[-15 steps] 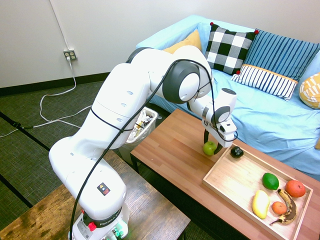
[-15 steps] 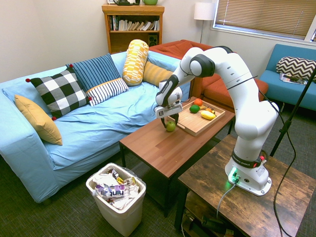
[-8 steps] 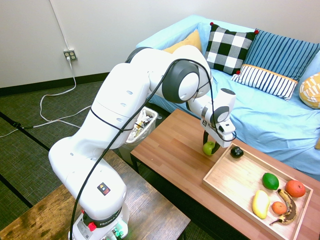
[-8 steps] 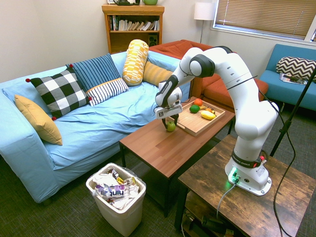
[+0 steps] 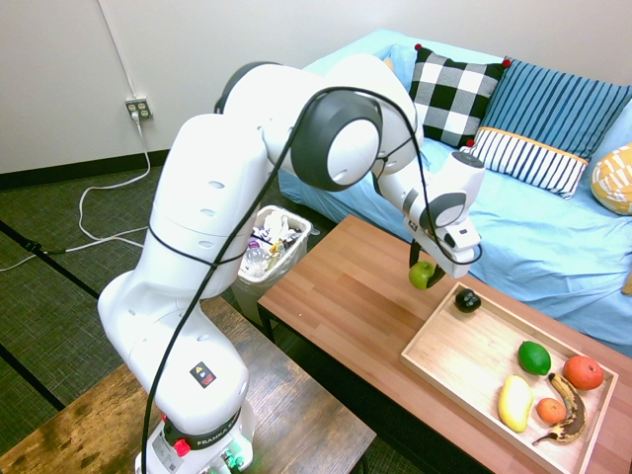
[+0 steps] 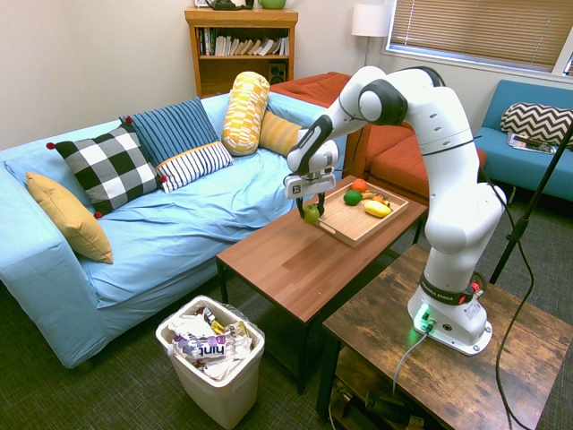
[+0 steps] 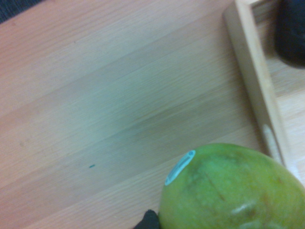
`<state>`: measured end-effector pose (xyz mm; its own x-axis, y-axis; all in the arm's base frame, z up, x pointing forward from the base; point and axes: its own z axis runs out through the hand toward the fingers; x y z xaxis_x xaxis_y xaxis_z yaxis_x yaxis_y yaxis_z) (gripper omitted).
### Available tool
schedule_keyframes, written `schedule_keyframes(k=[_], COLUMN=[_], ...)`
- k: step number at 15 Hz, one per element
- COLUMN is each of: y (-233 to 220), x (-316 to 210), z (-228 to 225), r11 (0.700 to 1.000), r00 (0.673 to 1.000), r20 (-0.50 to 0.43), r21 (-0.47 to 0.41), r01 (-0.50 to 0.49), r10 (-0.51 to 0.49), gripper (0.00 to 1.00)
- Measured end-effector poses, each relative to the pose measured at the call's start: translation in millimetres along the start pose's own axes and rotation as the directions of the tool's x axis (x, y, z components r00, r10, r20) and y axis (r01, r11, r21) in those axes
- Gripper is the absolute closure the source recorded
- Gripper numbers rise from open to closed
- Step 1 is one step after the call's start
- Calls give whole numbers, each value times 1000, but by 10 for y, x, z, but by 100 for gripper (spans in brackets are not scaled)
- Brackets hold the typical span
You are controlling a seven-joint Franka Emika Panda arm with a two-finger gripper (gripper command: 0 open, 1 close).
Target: Put the apple in the tray
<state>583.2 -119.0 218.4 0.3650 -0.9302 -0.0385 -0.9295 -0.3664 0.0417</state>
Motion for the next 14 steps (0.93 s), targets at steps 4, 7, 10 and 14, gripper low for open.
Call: schedule_keyframes(k=[4, 7, 10, 14], y=[531, 947, 1225, 1159], x=[630, 1096, 1505, 1717], z=[-317, -164, 127, 494], r11=[995, 986, 975, 973], r00=[995, 985, 976, 975], r20=[-29, -28, -20, -1], r21=[31, 5, -29, -58], r01=[-96, -169, -218, -223], r10=[97, 169, 218, 224], gripper=[100, 100, 100, 100])
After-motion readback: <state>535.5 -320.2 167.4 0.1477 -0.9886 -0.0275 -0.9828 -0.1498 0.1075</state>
